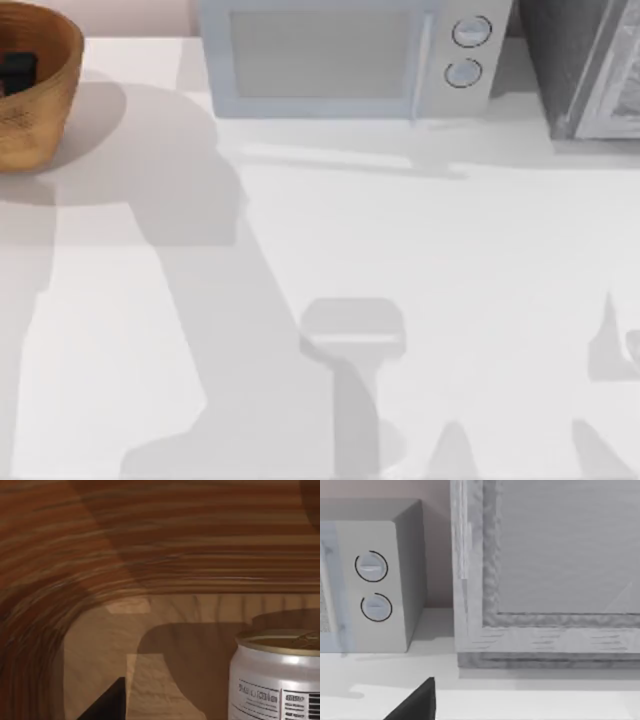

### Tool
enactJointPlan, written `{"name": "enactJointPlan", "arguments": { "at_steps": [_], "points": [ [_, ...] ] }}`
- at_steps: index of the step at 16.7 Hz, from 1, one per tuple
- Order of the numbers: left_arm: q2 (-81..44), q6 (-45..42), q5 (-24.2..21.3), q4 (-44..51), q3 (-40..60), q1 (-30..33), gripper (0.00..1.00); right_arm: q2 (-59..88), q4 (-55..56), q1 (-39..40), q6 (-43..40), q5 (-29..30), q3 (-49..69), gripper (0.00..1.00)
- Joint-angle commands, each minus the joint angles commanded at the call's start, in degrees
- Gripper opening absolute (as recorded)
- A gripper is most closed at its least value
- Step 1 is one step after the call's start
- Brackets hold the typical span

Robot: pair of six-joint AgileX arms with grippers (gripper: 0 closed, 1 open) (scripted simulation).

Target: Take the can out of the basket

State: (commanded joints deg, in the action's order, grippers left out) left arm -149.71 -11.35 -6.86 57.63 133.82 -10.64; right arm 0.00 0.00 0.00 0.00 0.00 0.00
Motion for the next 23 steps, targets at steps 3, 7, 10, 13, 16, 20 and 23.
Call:
{"name": "enactJointPlan", "arguments": {
  "at_steps": [3,7,10,13,16,20,23],
  "points": [
    [0.0,0.0,0.0,0.0,0.0,0.0,0.85,0.0,0.0,0.0,0.0,0.0,0.0,1.0],
    [0.0,0.0,0.0,0.0,0.0,0.0,0.55,0.0,0.0,0.0,0.0,0.0,0.0,1.0],
    [0.0,0.0,0.0,0.0,0.0,0.0,0.32,0.0,0.0,0.0,0.0,0.0,0.0,1.0],
    [0.0,0.0,0.0,0.0,0.0,0.0,0.1,0.0,0.0,0.0,0.0,0.0,0.0,1.0],
    [0.0,0.0,0.0,0.0,0.0,0.0,0.0,0.0,0.0,0.0,0.0,0.0,0.0,1.0],
    [0.0,0.0,0.0,0.0,0.0,0.0,0.0,0.0,0.0,0.0,0.0,0.0,0.0,1.0],
    [1.58,-0.28,0.27,0.05,0.76,-0.21,0.0,0.0,0.0,0.0,0.0,0.0,0.0,1.0]
  ]
}}
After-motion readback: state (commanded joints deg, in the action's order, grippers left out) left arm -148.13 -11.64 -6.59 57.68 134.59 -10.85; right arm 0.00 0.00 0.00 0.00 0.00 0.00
